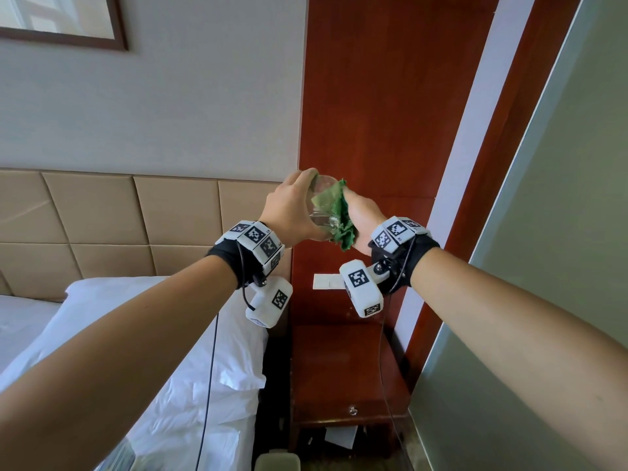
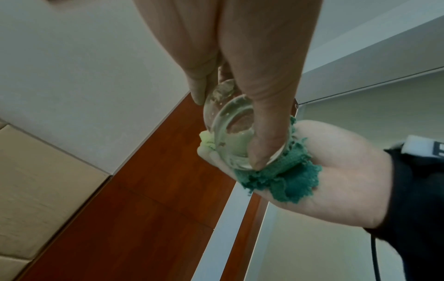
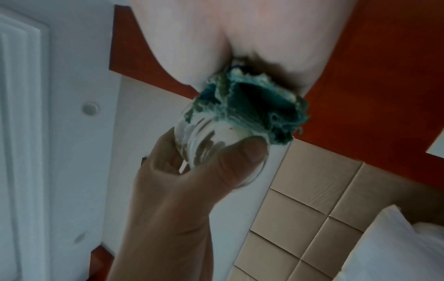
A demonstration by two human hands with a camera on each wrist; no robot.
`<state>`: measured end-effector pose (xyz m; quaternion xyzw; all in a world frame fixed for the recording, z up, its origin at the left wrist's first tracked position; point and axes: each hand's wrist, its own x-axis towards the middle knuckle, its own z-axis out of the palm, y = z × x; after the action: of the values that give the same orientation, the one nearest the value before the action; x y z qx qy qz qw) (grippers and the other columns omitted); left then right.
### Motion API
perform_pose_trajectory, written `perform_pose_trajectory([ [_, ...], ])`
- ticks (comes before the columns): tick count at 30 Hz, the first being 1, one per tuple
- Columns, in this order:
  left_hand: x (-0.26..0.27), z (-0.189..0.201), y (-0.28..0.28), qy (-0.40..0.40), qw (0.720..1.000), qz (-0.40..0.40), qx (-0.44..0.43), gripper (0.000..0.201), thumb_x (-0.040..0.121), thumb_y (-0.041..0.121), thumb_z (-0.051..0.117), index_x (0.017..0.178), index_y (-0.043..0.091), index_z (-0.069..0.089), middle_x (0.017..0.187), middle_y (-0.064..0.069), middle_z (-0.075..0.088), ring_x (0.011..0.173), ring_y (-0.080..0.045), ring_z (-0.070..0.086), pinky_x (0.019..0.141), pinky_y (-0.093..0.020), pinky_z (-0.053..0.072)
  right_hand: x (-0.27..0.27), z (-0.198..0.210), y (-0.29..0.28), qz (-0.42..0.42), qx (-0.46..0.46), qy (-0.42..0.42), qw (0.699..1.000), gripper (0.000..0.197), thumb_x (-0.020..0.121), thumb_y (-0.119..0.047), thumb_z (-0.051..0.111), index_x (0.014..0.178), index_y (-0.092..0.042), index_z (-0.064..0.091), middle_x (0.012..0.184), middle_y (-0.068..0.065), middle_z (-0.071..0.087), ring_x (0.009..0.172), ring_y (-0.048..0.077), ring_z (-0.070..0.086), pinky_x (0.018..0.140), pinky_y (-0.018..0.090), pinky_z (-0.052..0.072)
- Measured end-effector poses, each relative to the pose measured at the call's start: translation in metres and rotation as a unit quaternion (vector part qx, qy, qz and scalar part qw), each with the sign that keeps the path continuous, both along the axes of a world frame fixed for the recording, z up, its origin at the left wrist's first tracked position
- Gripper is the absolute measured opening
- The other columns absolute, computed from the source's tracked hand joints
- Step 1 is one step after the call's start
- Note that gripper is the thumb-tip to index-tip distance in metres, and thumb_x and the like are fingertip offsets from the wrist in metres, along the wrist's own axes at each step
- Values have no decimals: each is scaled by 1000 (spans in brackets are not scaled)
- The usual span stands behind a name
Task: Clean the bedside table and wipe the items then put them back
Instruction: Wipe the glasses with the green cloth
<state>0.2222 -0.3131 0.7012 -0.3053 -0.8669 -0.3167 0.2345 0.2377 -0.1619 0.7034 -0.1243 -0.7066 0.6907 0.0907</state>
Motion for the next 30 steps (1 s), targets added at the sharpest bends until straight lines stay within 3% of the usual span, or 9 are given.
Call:
perform_pose_trajectory([
  [5, -3, -1, 3, -9, 1000, 1, -21, 107, 53, 44, 92, 141, 11, 41, 125, -1, 53, 108, -20, 52, 93, -38, 46, 7, -4, -8, -35, 154, 77, 984, 44, 102, -48, 32, 116, -21, 65, 115, 8, 69, 103, 29, 66, 95, 46, 52],
  [10, -7, 1, 8, -16, 999, 18, -39, 101, 51, 42, 93, 134, 11, 45, 119, -1, 53, 96, -16, 49, 88, -38, 48, 19, -8, 2, -22, 333, 170, 927, 43, 106, -40, 34, 147, -32, 40, 141, -4, 55, 115, 20, 62, 76, 7, 48],
  [11, -7, 1, 10, -20, 999, 19, -43, 101, 50, 42, 93, 134, 11, 45, 119, -1, 53, 97, -17, 51, 88, -38, 49, 19, -9, 4, -11, 353, 196, 915, 43, 106, -37, 35, 148, -31, 40, 148, -6, 48, 124, 17, 56, 84, 1, 42],
  [13, -9, 0, 13, -26, 998, 23, -50, 102, 50, 43, 92, 135, 12, 45, 120, 0, 53, 99, -19, 53, 89, -38, 50, 14, -14, 6, -4, 386, 240, 891, 44, 106, -33, 38, 149, -26, 39, 155, -7, 36, 138, 15, 43, 106, 13, 33],
  [15, -9, 1, 18, -25, 998, 23, -59, 105, 49, 44, 92, 137, 12, 44, 121, 1, 53, 100, -18, 54, 90, -38, 50, 12, -18, 10, -7, 402, 259, 878, 44, 106, -29, 39, 149, -24, 39, 157, -6, 33, 140, 15, 39, 112, 22, 31],
  [19, -7, 3, 27, -12, 998, 7, -65, 105, 50, 38, 92, 140, 14, 42, 121, 1, 53, 103, -20, 56, 89, -39, 50, 11, -18, 16, 12, 241, 214, 947, 42, 104, -37, 39, 146, -31, 43, 146, -6, 50, 124, 14, 56, 106, 33, 46],
  [22, -5, 0, 33, 6, 999, -15, -46, 104, 53, 42, 90, 142, 18, 41, 128, 4, 53, 107, -17, 55, 92, -39, 49, 6, -14, 21, -3, 33, 128, 991, 43, 95, -49, 47, 130, -28, 62, 113, 1, 72, 100, 22, 70, 94, 47, 54],
  [26, -6, -1, 40, -14, 998, -51, 17, 109, 52, 45, 94, 143, 16, 41, 130, 8, 51, 109, -6, 48, 93, -20, 41, 9, -12, 37, -2, -126, 68, 990, 35, 100, -40, 51, 104, -12, 71, 85, 7, 75, 75, 24, 72, 69, 34, 59],
  [30, -10, -8, 48, -51, 996, -67, 31, 100, 50, 41, 95, 135, 26, 44, 121, 7, 58, 103, -9, 56, 88, -21, 49, 11, -17, 46, 32, -171, 65, 983, 34, 99, -39, 53, 108, -11, 71, 93, 11, 75, 77, 25, 72, 66, 33, 58],
])
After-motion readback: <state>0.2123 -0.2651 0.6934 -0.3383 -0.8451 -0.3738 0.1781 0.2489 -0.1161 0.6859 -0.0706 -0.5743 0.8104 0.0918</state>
